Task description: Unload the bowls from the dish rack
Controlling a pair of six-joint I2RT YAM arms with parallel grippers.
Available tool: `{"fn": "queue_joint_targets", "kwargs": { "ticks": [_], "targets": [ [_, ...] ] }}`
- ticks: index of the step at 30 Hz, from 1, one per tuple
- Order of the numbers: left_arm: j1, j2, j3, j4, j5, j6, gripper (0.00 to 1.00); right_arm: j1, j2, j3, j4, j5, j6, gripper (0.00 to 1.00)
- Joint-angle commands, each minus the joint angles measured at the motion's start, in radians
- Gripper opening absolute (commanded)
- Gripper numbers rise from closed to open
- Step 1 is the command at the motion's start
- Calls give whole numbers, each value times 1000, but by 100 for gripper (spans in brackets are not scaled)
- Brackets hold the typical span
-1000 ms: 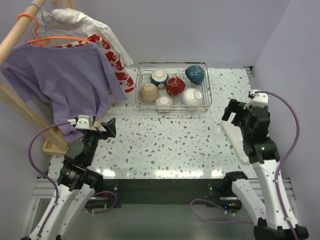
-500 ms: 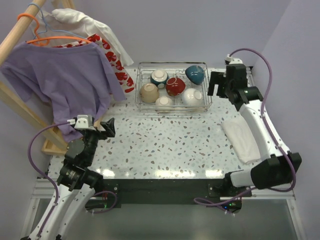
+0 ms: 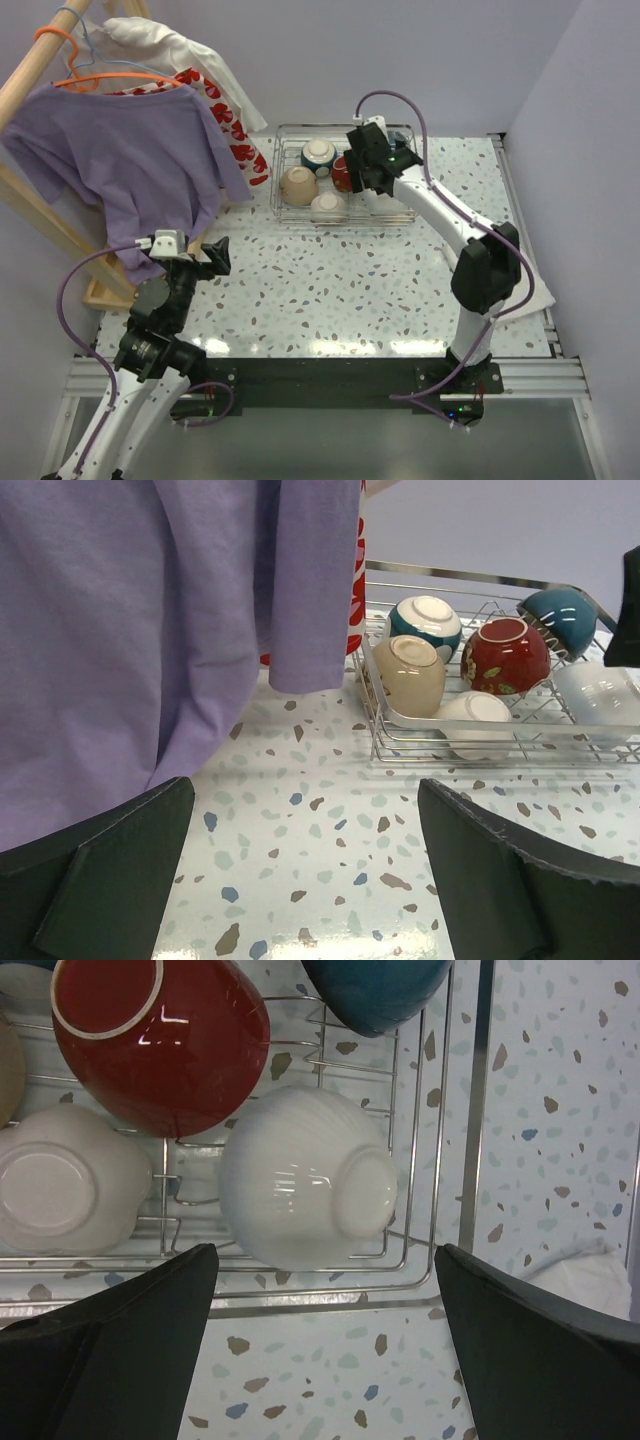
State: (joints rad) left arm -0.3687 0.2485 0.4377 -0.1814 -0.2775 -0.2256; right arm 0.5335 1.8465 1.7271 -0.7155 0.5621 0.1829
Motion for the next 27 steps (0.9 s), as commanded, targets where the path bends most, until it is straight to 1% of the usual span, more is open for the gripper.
{"fn": "queue_joint_targets", "kwargs": {
  "ticks": [1, 6, 10, 14, 18, 27],
  "targets": [
    [4, 6, 44, 10, 1, -9, 100, 26, 97, 127, -80, 122, 21, 94],
    [4, 11, 45, 10, 4, -9, 100, 52, 157, 134, -101, 170, 23, 94],
    [4, 8, 45, 8, 4, -9, 100, 51, 152, 65, -33, 165, -5, 94],
    [4, 12, 48, 5, 8, -9, 100, 51, 171, 51, 2, 167, -37, 94],
    [4, 15, 50, -1, 8, -9, 100, 51, 206, 72, -9, 159, -56, 94],
    [4, 18, 53, -6, 12, -9, 100, 49, 244, 61, 10, 121, -112, 95]
  ]
}}
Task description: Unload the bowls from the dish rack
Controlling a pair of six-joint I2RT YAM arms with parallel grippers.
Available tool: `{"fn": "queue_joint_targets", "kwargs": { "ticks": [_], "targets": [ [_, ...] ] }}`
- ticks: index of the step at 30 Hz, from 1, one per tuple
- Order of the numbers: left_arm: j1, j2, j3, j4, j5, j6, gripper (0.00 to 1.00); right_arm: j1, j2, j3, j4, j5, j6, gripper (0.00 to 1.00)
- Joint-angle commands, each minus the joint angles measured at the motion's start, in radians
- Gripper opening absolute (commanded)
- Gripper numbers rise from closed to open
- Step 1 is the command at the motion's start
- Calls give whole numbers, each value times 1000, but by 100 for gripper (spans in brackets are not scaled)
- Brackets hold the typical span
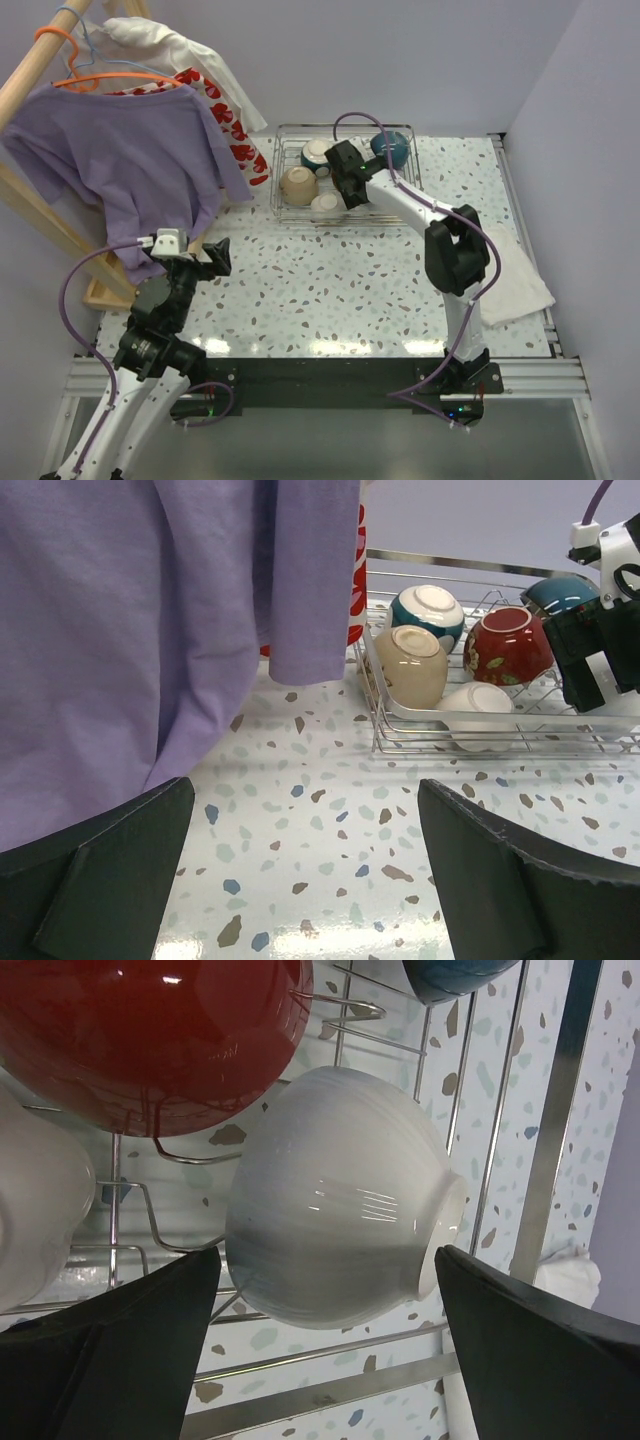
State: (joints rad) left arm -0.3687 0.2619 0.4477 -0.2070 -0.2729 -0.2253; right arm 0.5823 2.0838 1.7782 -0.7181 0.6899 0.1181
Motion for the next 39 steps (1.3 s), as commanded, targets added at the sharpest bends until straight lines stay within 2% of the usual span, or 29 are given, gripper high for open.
{"fn": "queue_joint_targets", "kwargs": {
  "ticks": [1, 13, 18, 22, 27, 39],
  "targets": [
    [4, 5, 43, 18, 8, -9, 100, 1, 13, 10, 14, -4, -54, 94],
    [5, 5, 45, 14, 9, -9, 100, -1, 50, 10, 6, 72, -97, 95],
    [5, 3, 46, 12, 8, -6, 100, -24, 55, 50, -62, -5, -80, 95],
    [4, 5, 46, 9, 5, -6, 100, -41, 38, 64, -95, -27, -69, 93],
    [4, 8, 46, 11, 8, -6, 100, -41, 22, 61, -126, 25, -72, 87],
    [5, 13, 46, 9, 6, -5, 100, -38, -10, 13, -60, 85, -49, 82]
  ]
}}
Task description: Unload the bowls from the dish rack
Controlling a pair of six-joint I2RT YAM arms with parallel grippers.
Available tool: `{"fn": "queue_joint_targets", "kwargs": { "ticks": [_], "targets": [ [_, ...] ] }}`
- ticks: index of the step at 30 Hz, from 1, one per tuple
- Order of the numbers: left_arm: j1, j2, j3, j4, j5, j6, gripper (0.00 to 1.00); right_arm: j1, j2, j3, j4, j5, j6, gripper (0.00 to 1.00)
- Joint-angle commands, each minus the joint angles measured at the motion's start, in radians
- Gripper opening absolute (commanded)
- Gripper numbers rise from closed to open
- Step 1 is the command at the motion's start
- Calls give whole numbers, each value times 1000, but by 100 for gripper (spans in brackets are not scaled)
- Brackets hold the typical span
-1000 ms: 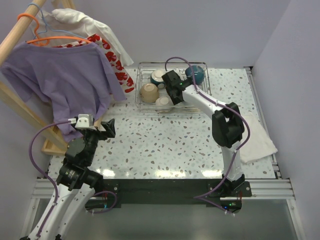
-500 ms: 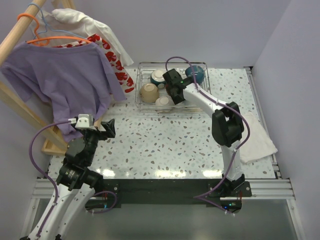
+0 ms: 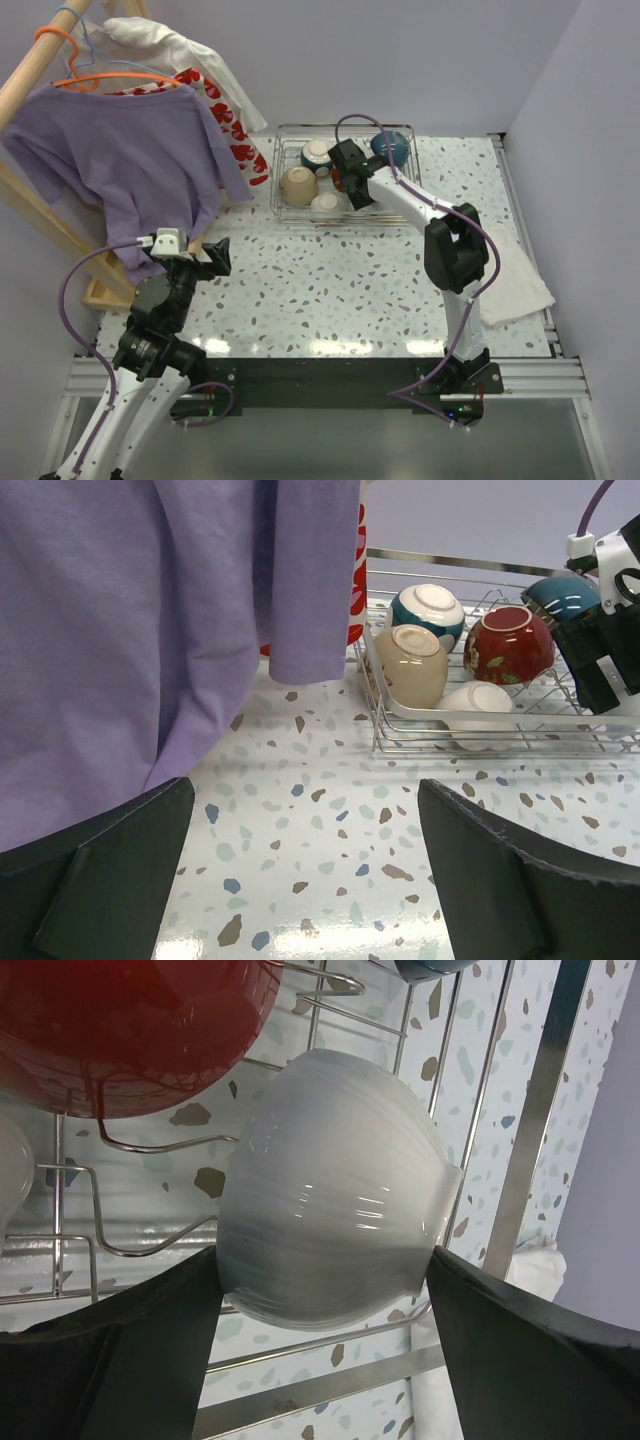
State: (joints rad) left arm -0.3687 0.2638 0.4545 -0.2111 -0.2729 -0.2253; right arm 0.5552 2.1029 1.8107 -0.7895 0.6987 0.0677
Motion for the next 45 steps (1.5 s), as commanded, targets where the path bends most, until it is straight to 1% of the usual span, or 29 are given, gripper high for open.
{"fn": "queue_joint_targets", "kwargs": {
  "ticks": [1, 8, 15, 19, 22, 23, 27, 29, 30, 31, 33, 35, 37, 40, 41, 42, 44, 45],
  "targets": [
    [5, 9, 41, 15, 6, -6, 100, -11, -29, -22, 16, 79, -2, 82],
    [5, 11, 39, 13, 4, -3, 100, -11, -72, -51, 39, 96, -5, 72],
    [4, 14, 39, 15, 6, 0, 100, -9, -127, -45, 38, 110, -20, 67],
    [4, 15, 39, 18, 11, 1, 100, -11, -153, -42, 41, 88, -29, 63],
    [4, 23, 41, 22, 24, 7, 100, -11, -168, -44, 42, 62, -31, 56],
    [4, 25, 38, 26, 31, 10, 100, -11, -179, -45, 48, 42, -29, 52],
    [4, 32, 32, 45, 69, 20, 100, -14, -204, -44, 59, 1, -16, 42],
    [4, 38, 24, 65, 104, 18, 100, -15, -214, -37, 61, -21, -6, 38],
    [4, 46, 20, 75, 148, 14, 100, -20, -221, -36, 61, -43, 3, 36],
    [4, 51, 6, 103, 176, 7, 98, -23, -224, -33, 62, -56, 9, 31],
    [2, 78, 4, 128, 266, -5, 97, -31, -241, -28, 62, -92, 23, 27],
    [2, 109, 6, 176, 314, -14, 97, -43, -250, -24, 62, -125, 35, 22],
    [2, 136, 12, 241, 371, -6, 97, -51, -273, -30, 67, -178, 64, 19],
    [1, 239, 62, 282, 476, 9, 98, -64, -305, -50, 88, -235, 90, 17],
    [-6, 302, 75, 292, 501, 12, 99, -70, -311, -53, 90, -243, 95, 15],
    [-9, 333, 85, 323, 546, 12, 100, -72, -317, -53, 90, -254, 106, 14],
    [-21, 412, 104, 369, 581, 7, 99, -86, -340, -50, 93, -289, 118, 10],
    [-27, 439, 105, 422, 606, 7, 98, -89, -345, -48, 93, -300, 127, 9]
  ]
}}
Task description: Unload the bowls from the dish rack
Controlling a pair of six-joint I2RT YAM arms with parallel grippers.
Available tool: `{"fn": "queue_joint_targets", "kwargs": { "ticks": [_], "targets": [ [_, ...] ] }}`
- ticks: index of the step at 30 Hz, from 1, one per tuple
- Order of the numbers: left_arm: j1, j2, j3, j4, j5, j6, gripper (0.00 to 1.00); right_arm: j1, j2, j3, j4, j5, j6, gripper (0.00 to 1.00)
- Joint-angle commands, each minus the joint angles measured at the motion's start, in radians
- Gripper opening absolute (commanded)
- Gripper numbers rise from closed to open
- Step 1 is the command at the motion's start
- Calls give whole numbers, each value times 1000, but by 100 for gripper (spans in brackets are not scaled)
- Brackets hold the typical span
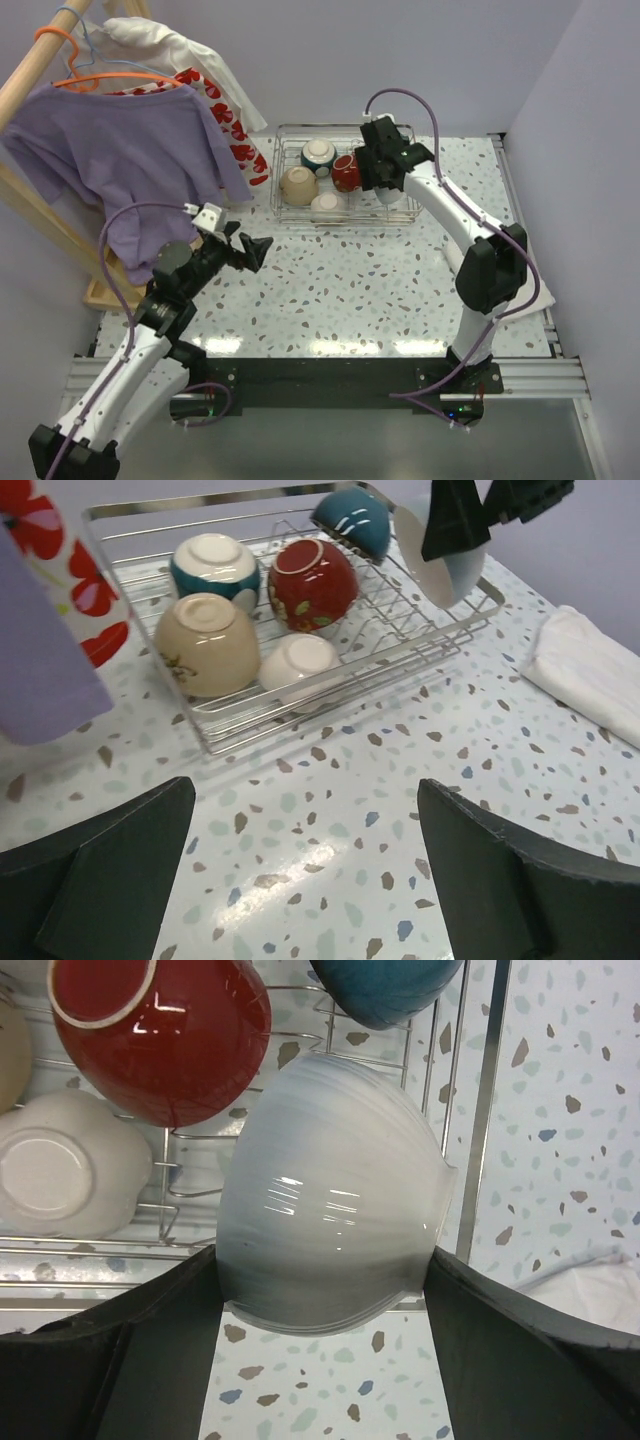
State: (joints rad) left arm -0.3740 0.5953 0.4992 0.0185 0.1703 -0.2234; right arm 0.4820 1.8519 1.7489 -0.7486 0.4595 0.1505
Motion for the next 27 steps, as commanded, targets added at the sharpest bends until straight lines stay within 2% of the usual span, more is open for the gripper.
{"fn": "queue_joint_targets", "kwargs": {
  "ticks": [1, 4, 6, 9, 12, 15, 20, 27],
  "targets": [
    [-28, 132, 67, 219, 172, 1, 98, -19, -111, 17, 52, -68, 49, 7],
    [-51, 234, 82, 329, 205, 1, 97, -31, -137, 9, 58, -123, 72, 6],
    [-68, 308, 90, 423, 215, -11, 100, -37, -166, -3, 64, -176, 90, 6],
    [-92, 408, 116, 527, 215, -47, 100, -37, -200, -28, 75, -240, 110, 6],
    [-137, 498, 156, 608, 181, -19, 100, -36, -229, -48, 80, -300, 132, 6],
    [-189, 583, 197, 649, 141, 33, 100, -37, -261, -74, 92, -367, 158, 7],
    [-256, 737, 298, 682, 152, 78, 100, -37, -318, -130, 129, -441, 193, 7],
    [-321, 873, 360, 767, 124, 104, 97, -37, -384, -201, 166, -548, 247, 7]
  ]
}}
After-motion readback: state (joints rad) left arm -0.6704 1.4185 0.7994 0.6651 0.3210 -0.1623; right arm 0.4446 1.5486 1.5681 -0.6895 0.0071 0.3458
